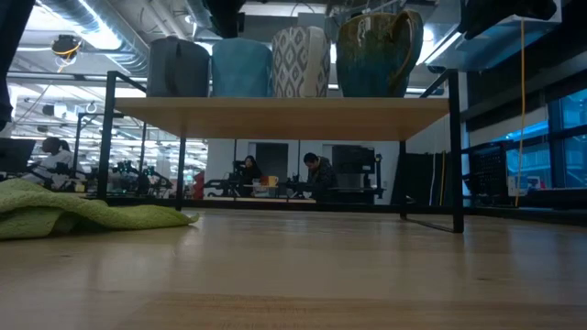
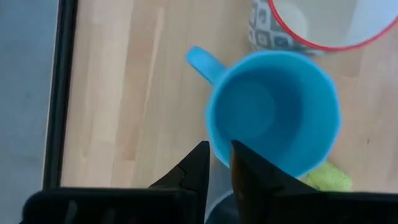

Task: Stack small to large cups/mugs on shelf
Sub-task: Remove the blue mug from the shelf

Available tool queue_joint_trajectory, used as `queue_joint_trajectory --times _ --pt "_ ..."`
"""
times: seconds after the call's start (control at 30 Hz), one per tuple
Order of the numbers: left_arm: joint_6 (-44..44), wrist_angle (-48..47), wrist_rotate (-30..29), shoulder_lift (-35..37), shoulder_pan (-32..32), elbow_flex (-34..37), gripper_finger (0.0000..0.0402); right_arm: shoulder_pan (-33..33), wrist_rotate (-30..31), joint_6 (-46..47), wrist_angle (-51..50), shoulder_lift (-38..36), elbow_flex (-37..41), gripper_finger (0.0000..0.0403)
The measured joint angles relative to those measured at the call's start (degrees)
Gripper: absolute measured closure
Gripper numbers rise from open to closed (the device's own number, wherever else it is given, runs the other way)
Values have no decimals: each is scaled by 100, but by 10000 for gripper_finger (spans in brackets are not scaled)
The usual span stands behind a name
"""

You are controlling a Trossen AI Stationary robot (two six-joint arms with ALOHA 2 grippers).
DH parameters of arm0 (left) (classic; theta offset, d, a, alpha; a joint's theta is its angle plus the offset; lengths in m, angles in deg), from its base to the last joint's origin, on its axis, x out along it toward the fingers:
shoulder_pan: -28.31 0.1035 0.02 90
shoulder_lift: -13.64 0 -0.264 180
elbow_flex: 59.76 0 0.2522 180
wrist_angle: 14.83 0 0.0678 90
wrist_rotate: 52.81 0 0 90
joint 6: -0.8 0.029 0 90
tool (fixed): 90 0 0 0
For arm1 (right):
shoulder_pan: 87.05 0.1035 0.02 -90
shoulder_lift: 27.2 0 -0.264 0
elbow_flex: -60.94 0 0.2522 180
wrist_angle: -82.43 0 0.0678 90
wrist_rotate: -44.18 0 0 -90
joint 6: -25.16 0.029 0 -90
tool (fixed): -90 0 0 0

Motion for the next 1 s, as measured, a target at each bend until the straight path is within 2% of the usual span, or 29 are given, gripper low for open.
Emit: queue_joint_trajectory --times 0.2,0.37,0.73,1.0 --pt "15 9 -42 6 -182 132 327 2 30 0 0 2 0 325" --pt "57 5 -354 -7 -199 252 311 1 105 0 0 2 0 325" --pt "57 23 -284 -7 -195 259 306 2 107 0 0 2 0 324" --pt "55 329 -20 -14 -169 264 307 0 109 -2 0 2 0 324"
